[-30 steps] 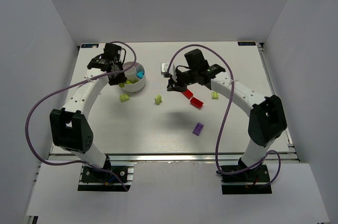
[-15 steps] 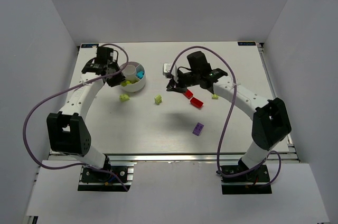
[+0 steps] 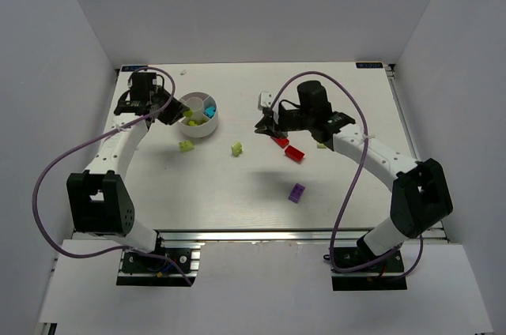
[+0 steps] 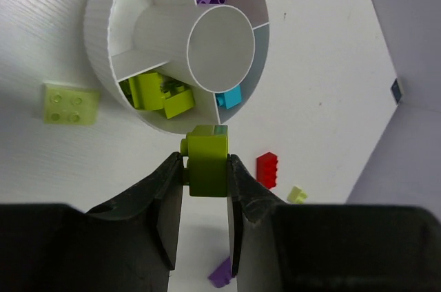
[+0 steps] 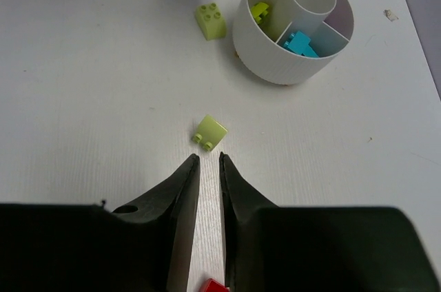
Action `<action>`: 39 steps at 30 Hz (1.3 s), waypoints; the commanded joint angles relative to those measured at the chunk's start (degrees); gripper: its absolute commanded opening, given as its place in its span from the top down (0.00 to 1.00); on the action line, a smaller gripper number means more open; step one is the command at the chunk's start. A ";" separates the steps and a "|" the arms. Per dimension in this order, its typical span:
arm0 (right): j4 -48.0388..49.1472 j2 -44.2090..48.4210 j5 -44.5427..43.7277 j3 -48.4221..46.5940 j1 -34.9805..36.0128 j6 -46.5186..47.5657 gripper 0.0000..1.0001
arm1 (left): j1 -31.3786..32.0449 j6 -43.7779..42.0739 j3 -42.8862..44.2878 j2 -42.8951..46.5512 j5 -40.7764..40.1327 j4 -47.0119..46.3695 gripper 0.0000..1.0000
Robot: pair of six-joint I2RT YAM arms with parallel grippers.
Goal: Sort the legos into containers by color
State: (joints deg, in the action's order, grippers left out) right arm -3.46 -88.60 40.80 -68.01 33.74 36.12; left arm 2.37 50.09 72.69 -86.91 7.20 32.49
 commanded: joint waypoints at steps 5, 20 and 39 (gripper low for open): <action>7.59 3.60 1.74 3.84 -1.74 -3.42 0.76 | 0.00 11.52 -2.37 -0.98 2.03 -4.80 1.00; 9.35 4.31 2.45 5.34 -3.50 -4.04 0.76 | 0.00 16.45 -4.48 -3.79 -0.08 -7.79 1.00; 9.70 5.10 2.80 6.48 -4.29 -4.39 0.76 | 0.00 18.47 -4.83 -6.60 -1.93 -8.67 0.87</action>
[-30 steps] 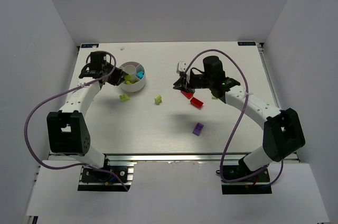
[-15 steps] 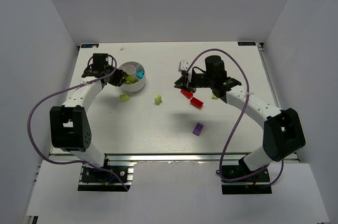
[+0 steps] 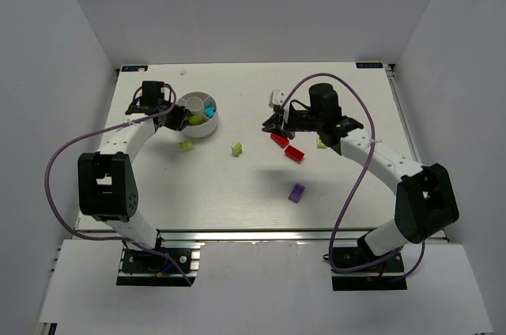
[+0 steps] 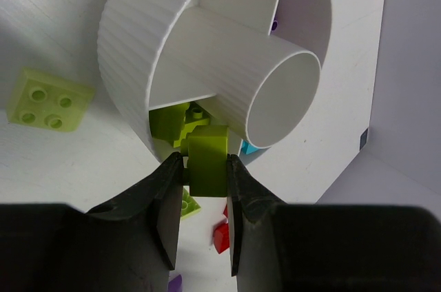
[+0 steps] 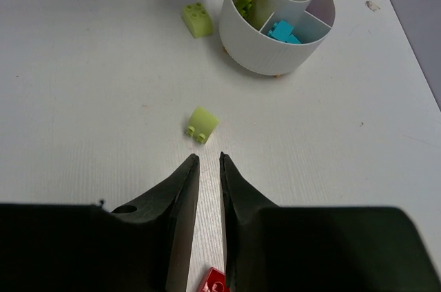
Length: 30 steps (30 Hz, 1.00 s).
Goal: Sort the legos into containers by color
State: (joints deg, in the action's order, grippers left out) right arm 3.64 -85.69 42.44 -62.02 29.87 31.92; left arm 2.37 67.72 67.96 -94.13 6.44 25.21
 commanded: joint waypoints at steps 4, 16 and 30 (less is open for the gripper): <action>2.69 2.46 1.33 0.85 -0.60 -0.19 0.76 | 0.00 1.18 -0.11 0.96 -1.69 -1.22 0.80; 2.95 2.72 1.69 1.20 -0.69 -0.28 0.76 | 0.00 2.50 -1.61 1.31 -1.78 -0.69 0.62; 2.78 3.42 1.95 1.73 -0.69 0.07 0.76 | 0.09 2.59 -0.47 3.16 -2.22 -0.08 0.41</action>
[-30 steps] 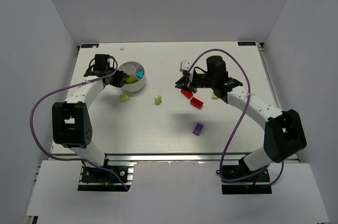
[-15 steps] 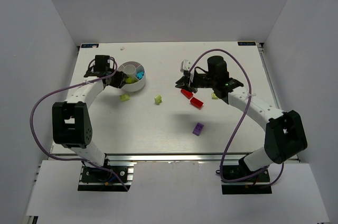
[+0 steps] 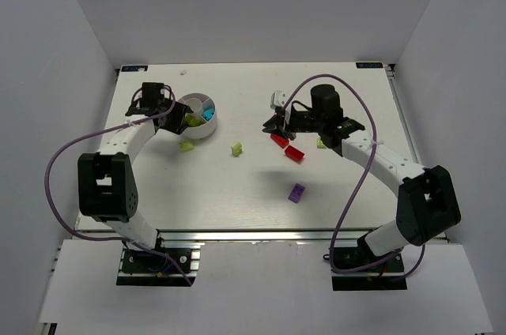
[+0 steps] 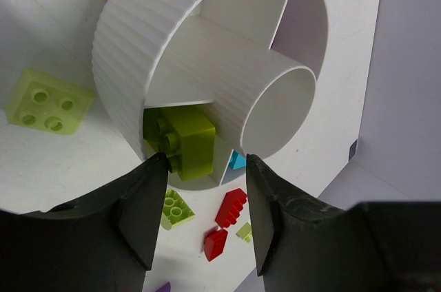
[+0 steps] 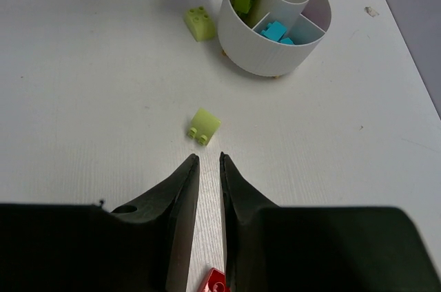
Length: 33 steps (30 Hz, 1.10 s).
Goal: Sort the legos into containers by color
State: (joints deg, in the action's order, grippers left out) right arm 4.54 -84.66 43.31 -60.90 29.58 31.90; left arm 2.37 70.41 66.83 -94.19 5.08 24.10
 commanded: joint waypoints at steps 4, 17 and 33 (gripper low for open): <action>1.62 2.57 1.08 0.61 -0.40 0.44 0.76 | 0.09 -0.98 3.47 5.15 -1.39 2.61 0.40; -2.95 2.23 -1.02 -0.44 -0.40 5.81 0.11 | 0.09 -16.44 4.20 14.38 -8.51 11.32 0.30; -17.02 -3.23 4.77 -6.59 -1.72 10.55 0.39 | 0.00 -12.94 -22.79 29.07 -9.13 7.73 0.20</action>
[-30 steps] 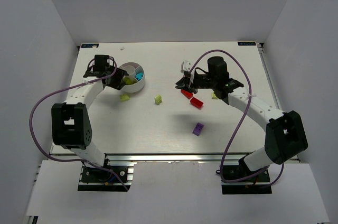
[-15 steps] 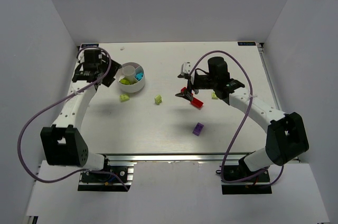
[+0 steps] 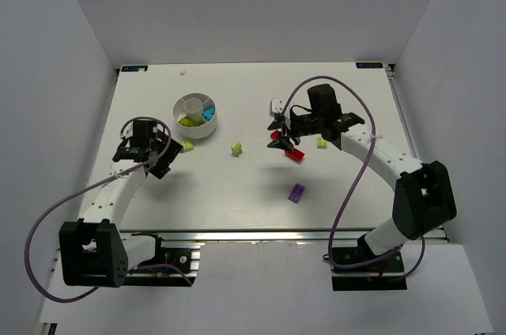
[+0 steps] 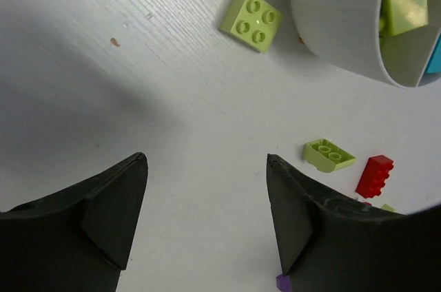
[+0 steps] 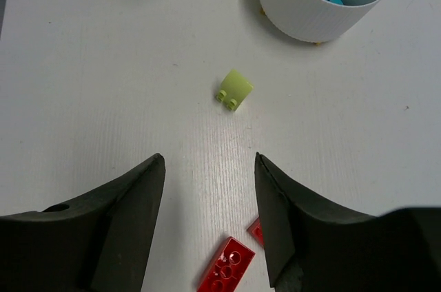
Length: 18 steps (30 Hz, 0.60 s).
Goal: Sort the legos into containers by color
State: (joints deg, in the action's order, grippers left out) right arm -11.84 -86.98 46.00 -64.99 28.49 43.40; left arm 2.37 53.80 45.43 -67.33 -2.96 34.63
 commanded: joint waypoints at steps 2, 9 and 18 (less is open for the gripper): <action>-0.47 -0.91 2.34 -2.33 -0.89 -1.21 0.42 | 0.00 7.01 -2.88 1.24 -0.82 -5.01 0.23; 1.55 -0.30 2.69 -1.19 -1.33 -2.26 0.43 | -0.79 16.86 -0.18 -9.99 -0.73 -6.32 0.22; 2.43 0.76 2.69 0.30 -2.04 -2.53 0.43 | -1.93 22.93 6.95 -18.36 -2.84 -7.13 0.23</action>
State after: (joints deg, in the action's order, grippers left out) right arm -11.64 -87.79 47.16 -64.97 26.94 41.43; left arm 1.13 73.65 48.60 -85.43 -3.95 28.49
